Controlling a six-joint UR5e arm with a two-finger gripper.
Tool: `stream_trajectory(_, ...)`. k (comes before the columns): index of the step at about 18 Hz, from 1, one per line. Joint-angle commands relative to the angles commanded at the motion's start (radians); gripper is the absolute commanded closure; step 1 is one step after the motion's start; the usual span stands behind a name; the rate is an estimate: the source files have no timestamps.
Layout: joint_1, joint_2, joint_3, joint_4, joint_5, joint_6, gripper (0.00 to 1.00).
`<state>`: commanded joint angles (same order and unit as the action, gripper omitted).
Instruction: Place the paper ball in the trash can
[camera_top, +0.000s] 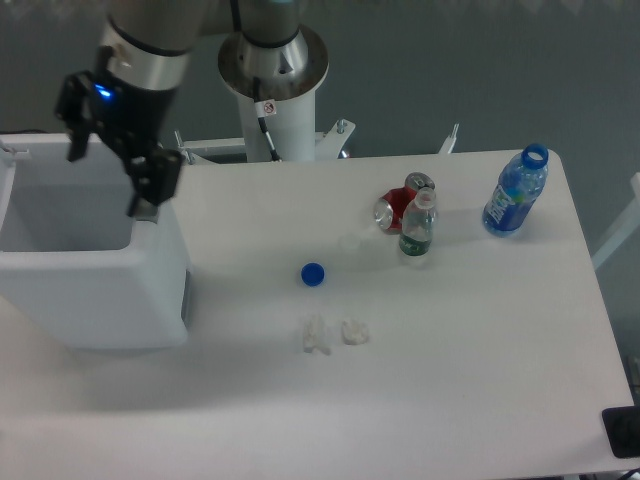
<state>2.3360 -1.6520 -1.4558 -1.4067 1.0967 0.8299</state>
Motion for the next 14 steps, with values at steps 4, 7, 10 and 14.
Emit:
stream_trajectory(4, 0.049, -0.031, 0.000, 0.006, 0.127, -0.002, 0.00)
stream_trajectory(7, 0.106, -0.069, -0.003, 0.014, 0.192, 0.017, 0.00)
stream_trajectory(10, 0.193, -0.113, -0.003, 0.012, 0.219, 0.145, 0.00)
stream_trajectory(14, 0.230, -0.153, -0.003, 0.017, 0.310, 0.221, 0.00)
